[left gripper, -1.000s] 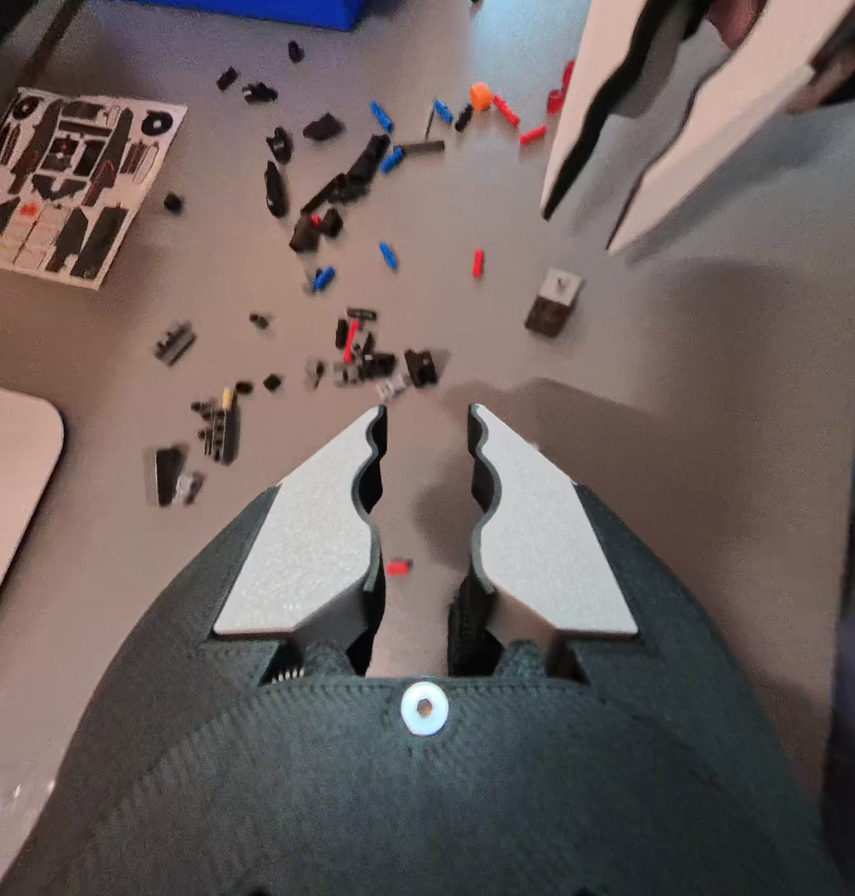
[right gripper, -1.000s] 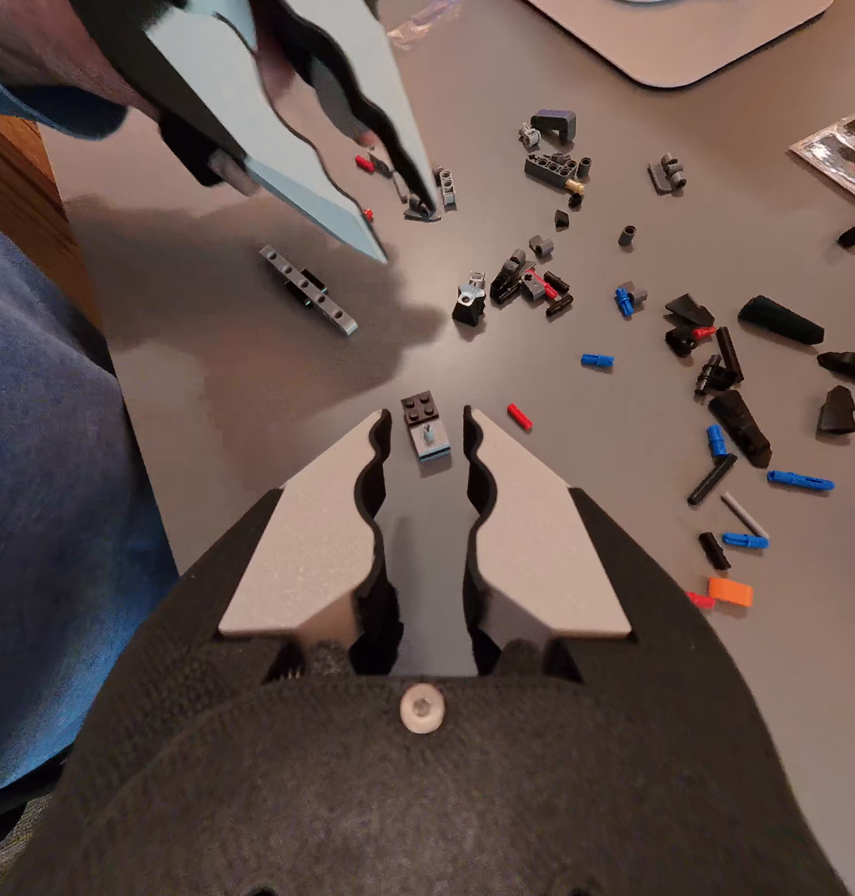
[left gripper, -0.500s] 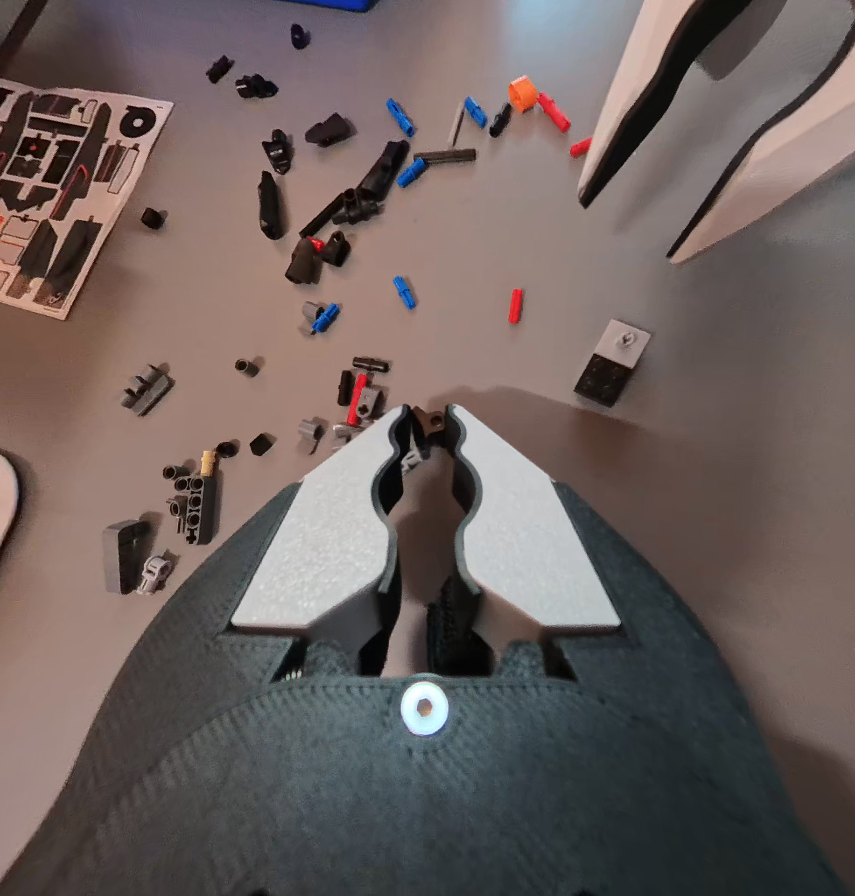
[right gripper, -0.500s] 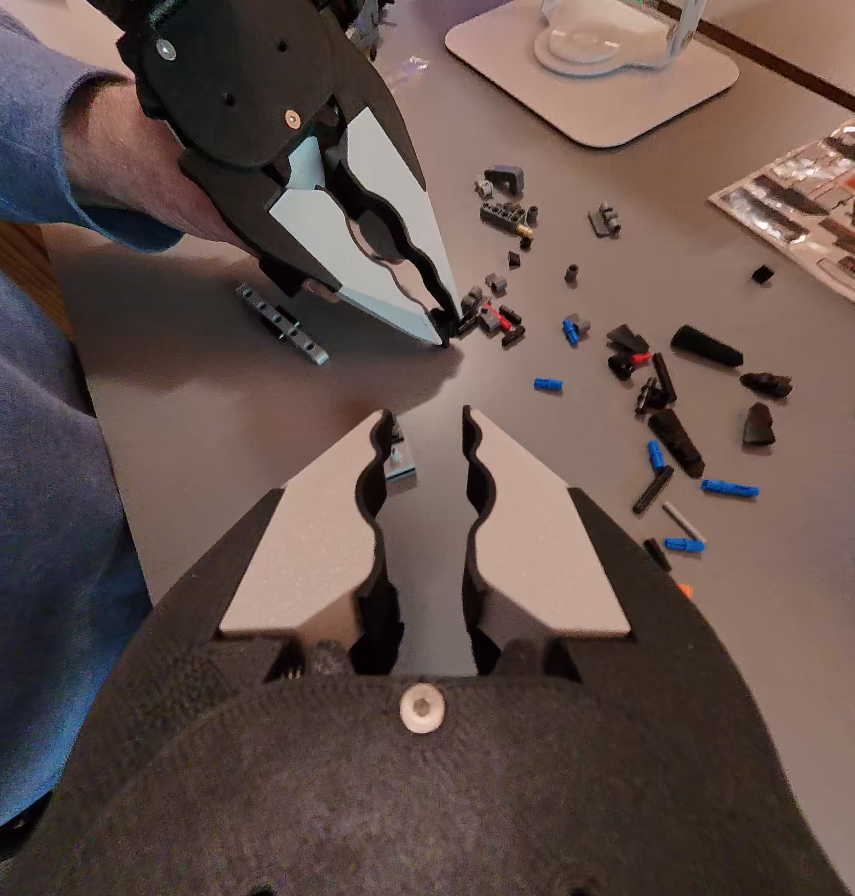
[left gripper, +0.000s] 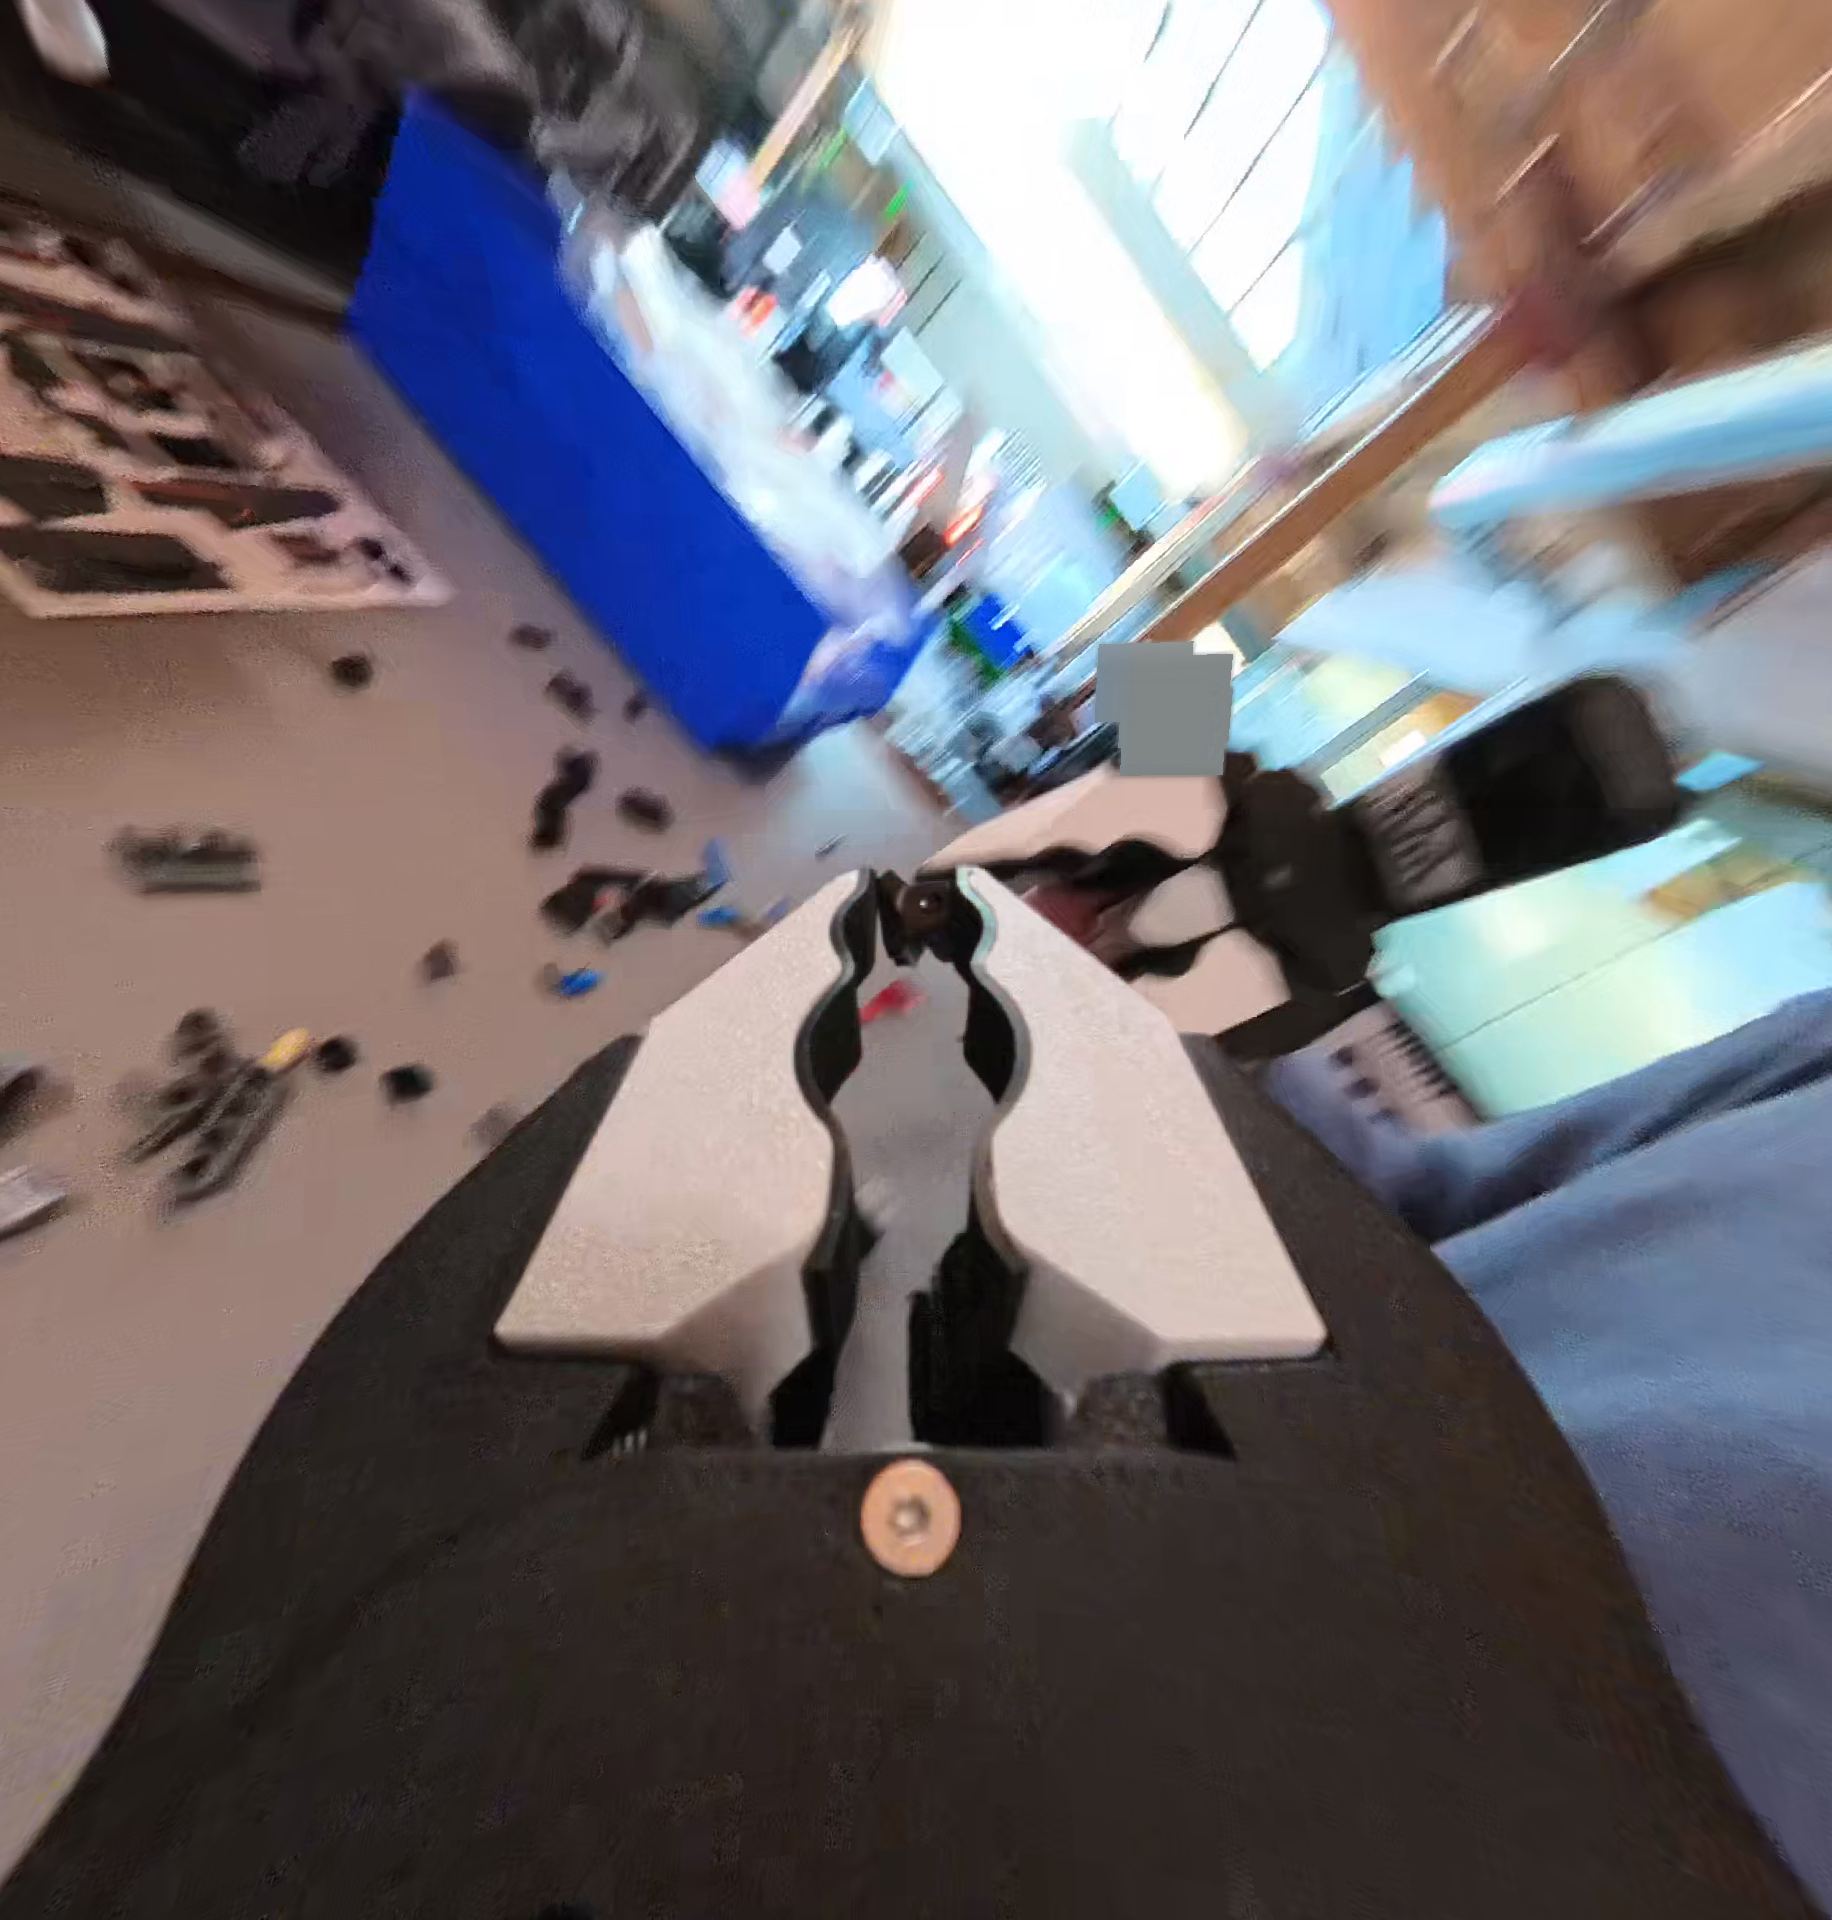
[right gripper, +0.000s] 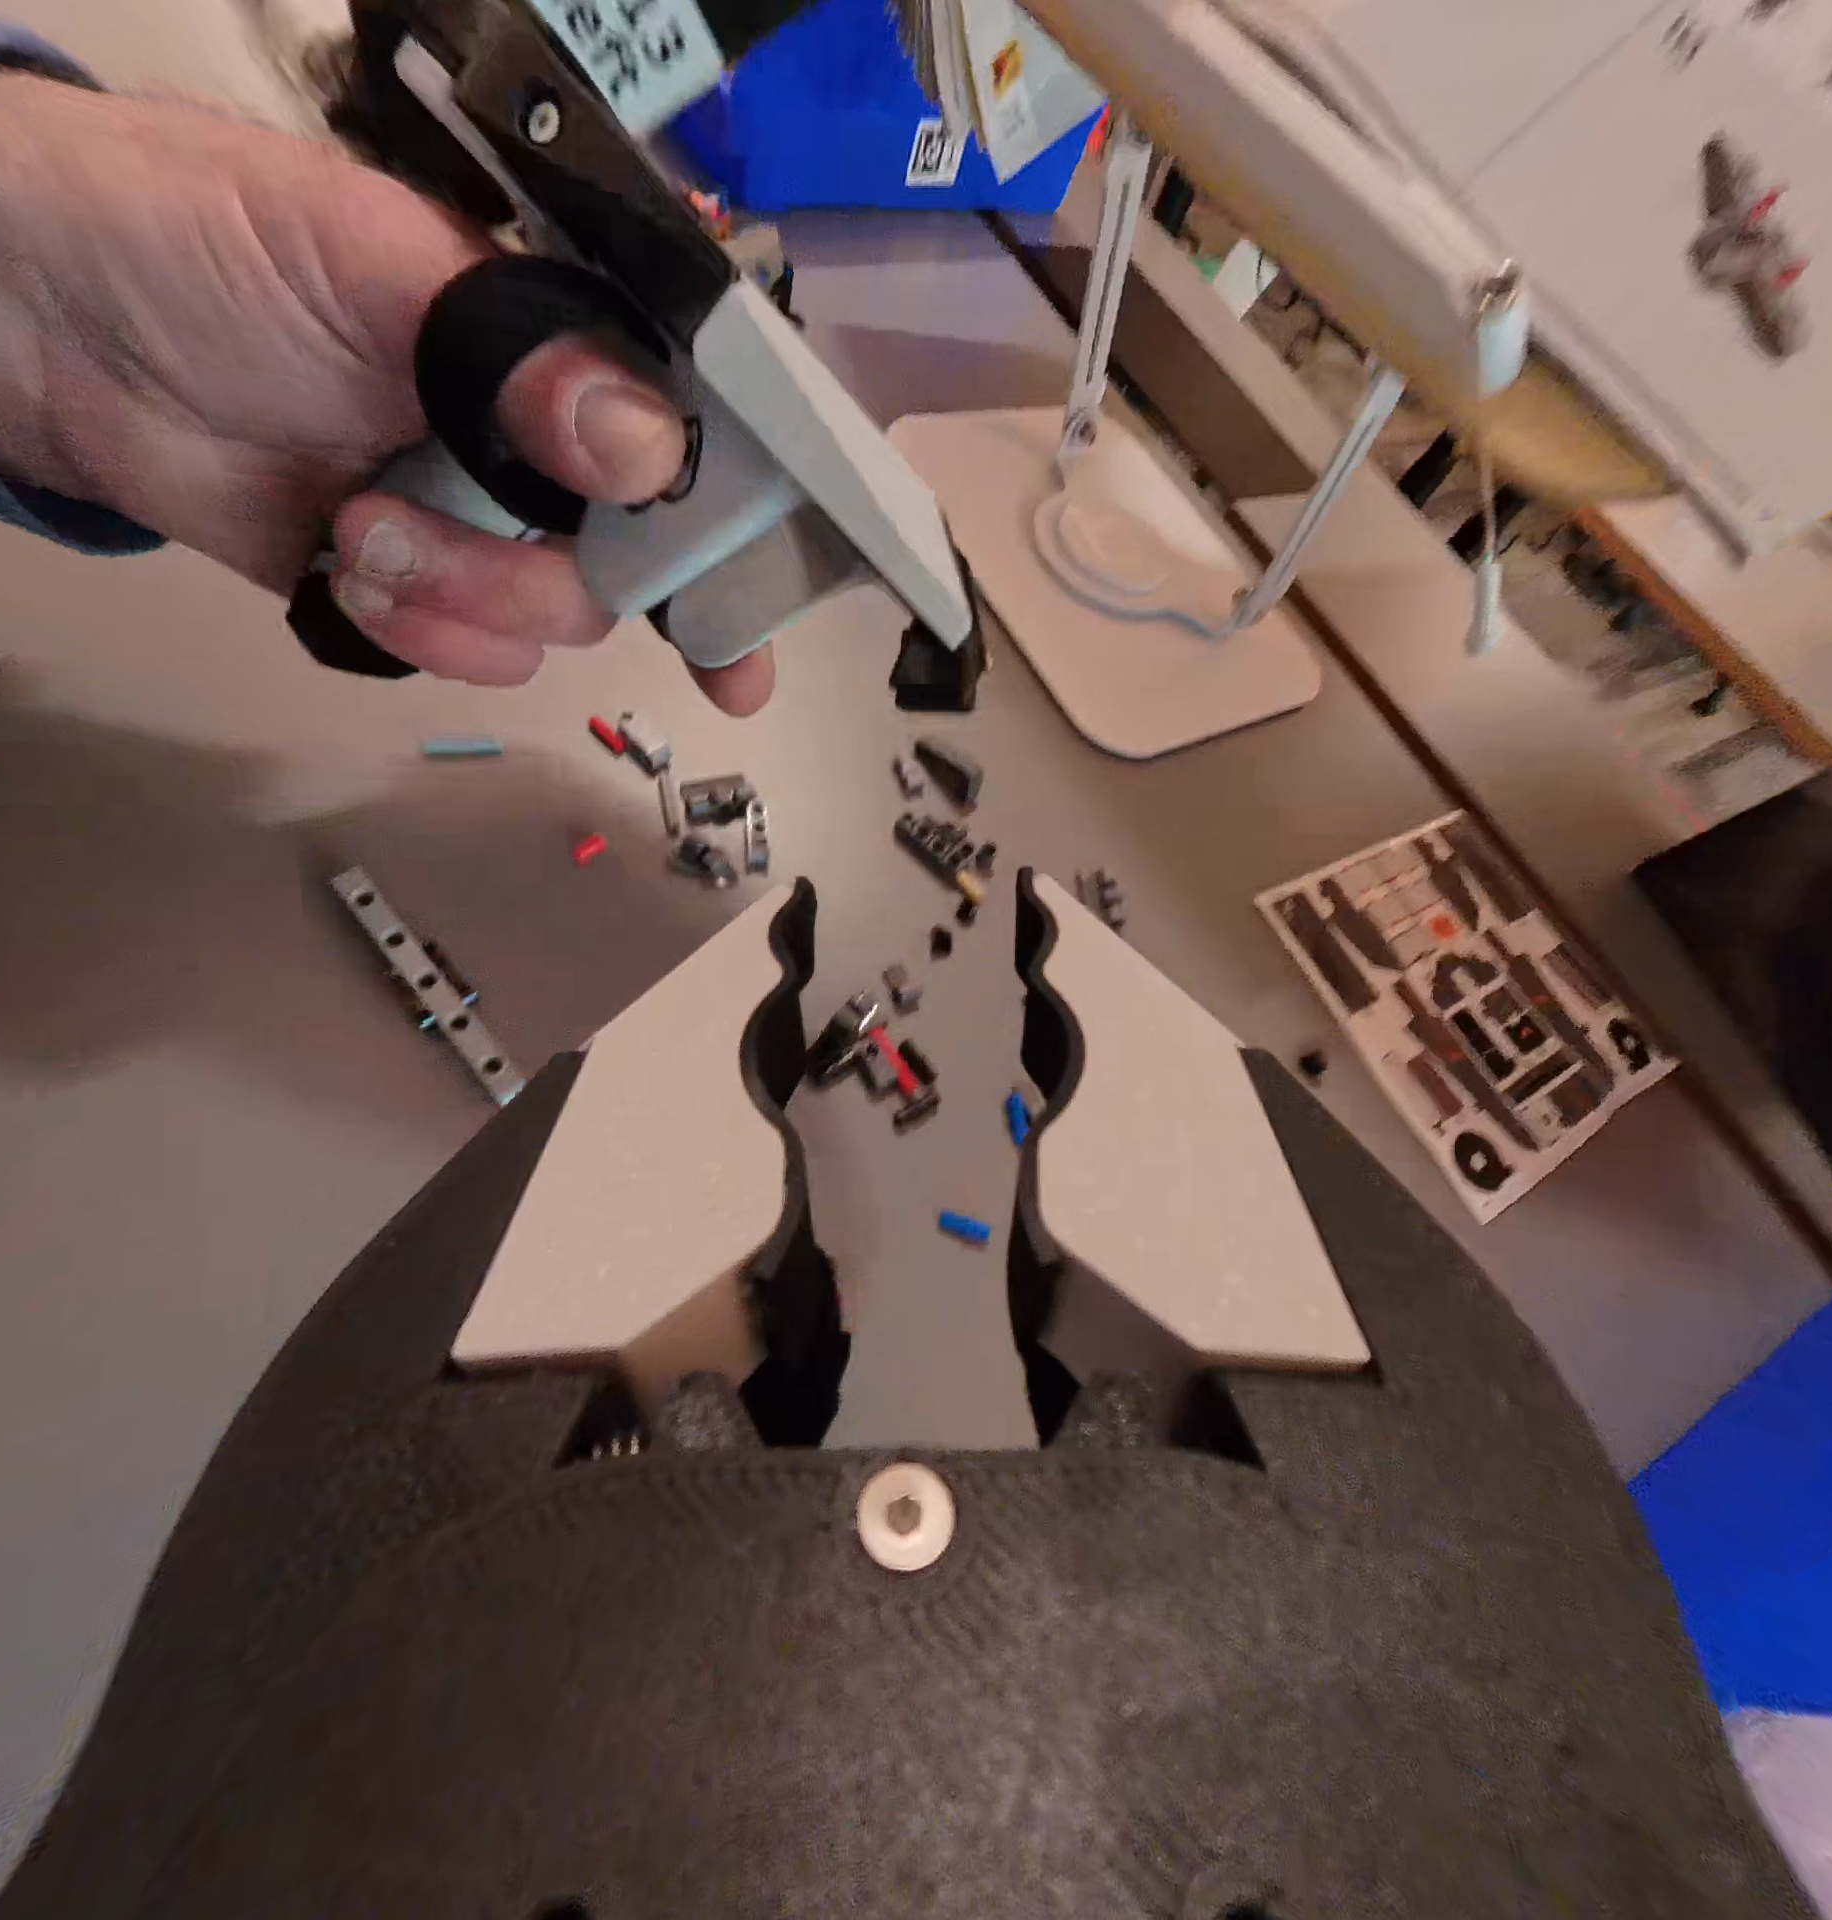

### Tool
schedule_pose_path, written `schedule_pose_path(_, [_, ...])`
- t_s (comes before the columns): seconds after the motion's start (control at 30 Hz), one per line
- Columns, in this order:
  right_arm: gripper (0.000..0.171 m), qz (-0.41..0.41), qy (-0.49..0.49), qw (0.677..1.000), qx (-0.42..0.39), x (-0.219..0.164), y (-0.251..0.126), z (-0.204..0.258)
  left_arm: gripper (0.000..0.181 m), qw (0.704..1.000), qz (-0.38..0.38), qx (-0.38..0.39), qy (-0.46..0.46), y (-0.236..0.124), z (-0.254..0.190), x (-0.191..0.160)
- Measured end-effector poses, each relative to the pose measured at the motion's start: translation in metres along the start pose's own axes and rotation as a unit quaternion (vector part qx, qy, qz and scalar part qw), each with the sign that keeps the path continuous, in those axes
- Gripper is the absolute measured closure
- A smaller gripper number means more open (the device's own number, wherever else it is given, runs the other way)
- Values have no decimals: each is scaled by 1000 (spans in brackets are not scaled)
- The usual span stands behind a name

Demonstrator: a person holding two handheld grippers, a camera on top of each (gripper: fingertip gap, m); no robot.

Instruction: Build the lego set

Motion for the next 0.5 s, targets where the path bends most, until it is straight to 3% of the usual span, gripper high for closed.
schedule_pose_path(0.03, [135, -9, -5, 1000, -3, 8, 1, -2, 170, 998, -32, -42, -32, -7, -4, 10])
schedule_pose_path(0.27, [136, -74, -25, 997, -21, 50, -6, -9, 169, 964, -122, -197, -134, -33, -11, 39])
schedule_pose_path(0.5, [137, -77, -75, 993, -52, 72, -2, -4, 169, 953, -104, -234, -160, -20, -21, 32])
Point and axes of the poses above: each gripper's, where its closed fingertips meet, y out along the fingers, x out of its top, z = x × y across the jaws, the point moved 3 cm from there along -y, back along the fingers, and after that the axes turned 9 degrees about x, right-handed, at the moved point
